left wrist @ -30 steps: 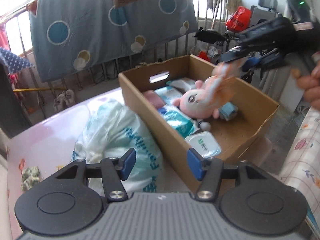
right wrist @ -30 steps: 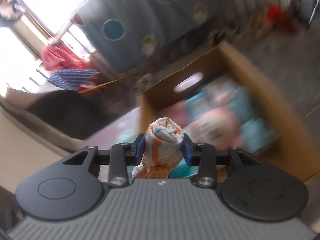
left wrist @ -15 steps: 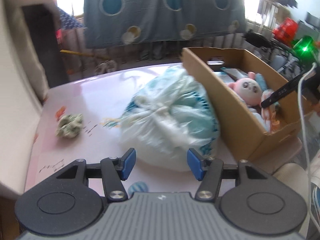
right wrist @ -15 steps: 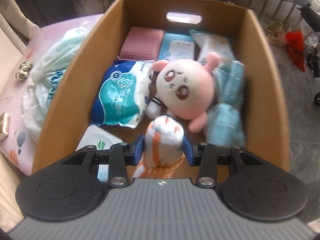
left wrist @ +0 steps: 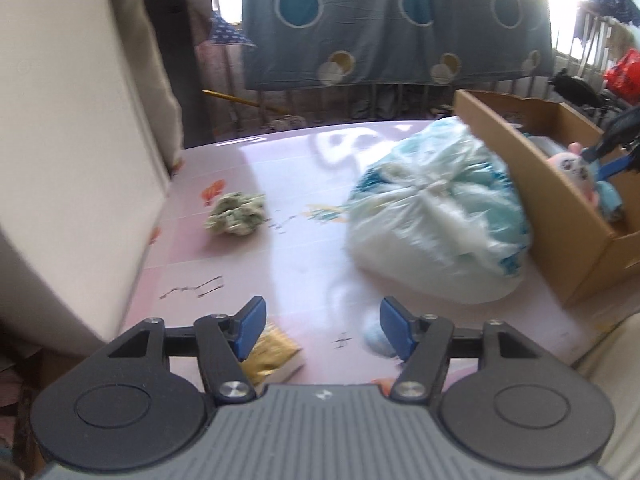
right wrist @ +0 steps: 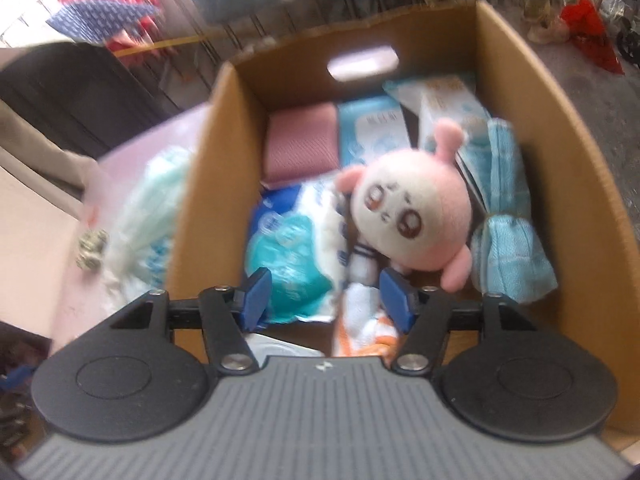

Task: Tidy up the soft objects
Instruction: 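Move the right tool back to the green floral scrunchie on the table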

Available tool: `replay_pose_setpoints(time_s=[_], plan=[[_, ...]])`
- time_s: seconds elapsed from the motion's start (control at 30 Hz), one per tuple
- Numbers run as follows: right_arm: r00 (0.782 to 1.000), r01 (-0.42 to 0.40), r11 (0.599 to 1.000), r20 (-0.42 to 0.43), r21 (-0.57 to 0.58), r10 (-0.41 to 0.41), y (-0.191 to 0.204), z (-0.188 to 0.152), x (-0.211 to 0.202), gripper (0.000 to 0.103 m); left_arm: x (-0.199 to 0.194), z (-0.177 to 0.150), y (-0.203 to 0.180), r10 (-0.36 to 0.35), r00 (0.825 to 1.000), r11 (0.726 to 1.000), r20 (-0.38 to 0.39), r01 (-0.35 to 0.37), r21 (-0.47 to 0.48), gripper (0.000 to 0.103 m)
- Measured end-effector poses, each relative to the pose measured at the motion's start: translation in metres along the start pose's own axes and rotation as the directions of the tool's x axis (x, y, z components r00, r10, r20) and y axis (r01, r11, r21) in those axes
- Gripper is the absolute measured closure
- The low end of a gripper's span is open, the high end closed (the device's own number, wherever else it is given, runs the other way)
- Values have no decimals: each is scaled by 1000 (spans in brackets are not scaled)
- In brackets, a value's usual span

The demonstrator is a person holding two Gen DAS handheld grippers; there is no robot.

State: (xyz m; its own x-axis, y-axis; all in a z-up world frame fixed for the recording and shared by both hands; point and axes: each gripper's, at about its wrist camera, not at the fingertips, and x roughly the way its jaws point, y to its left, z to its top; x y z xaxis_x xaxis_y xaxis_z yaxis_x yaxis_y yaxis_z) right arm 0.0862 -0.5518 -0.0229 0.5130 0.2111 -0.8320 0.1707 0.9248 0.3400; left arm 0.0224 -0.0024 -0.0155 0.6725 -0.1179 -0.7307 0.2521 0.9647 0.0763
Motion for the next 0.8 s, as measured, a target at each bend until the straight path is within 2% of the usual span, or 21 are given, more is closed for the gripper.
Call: replay_pose_setpoints(time_s=[0.1, 0.2, 0.3, 0.37, 0.47, 0.63, 0.8], plan=[[997, -73, 997, 24, -40, 74, 30, -1, -14, 36, 7, -11, 12, 34, 999, 999, -17, -34, -15, 34], [987, -157, 982, 11, -105, 159, 74, -1, -15, 32, 16, -18, 20, 62, 997, 998, -40, -63, -24, 33], [971, -238, 956, -31, -169, 237, 128, 1, -3, 28, 26, -20, 30, 66, 996, 995, -57, -69, -66, 24], [956, -293, 934, -71, -207, 284, 165, 3, 12, 26, 35, -18, 40, 66, 995, 991, -80, -75, -114, 21], [934, -356, 898, -132, -258, 332, 222, 5, 43, 23, 56, -14, 51, 100, 984, 981, -149, -122, -149, 21], [896, -438, 830, -237, -344, 375, 311, 8, 107, 18, 94, -9, 66, 93, 963, 972, -252, -143, -186, 21], [898, -424, 810, -308, -405, 315, 372, 11, 182, 18, 108, -9, 74, 62, 965, 966, -257, -123, -229, 15]])
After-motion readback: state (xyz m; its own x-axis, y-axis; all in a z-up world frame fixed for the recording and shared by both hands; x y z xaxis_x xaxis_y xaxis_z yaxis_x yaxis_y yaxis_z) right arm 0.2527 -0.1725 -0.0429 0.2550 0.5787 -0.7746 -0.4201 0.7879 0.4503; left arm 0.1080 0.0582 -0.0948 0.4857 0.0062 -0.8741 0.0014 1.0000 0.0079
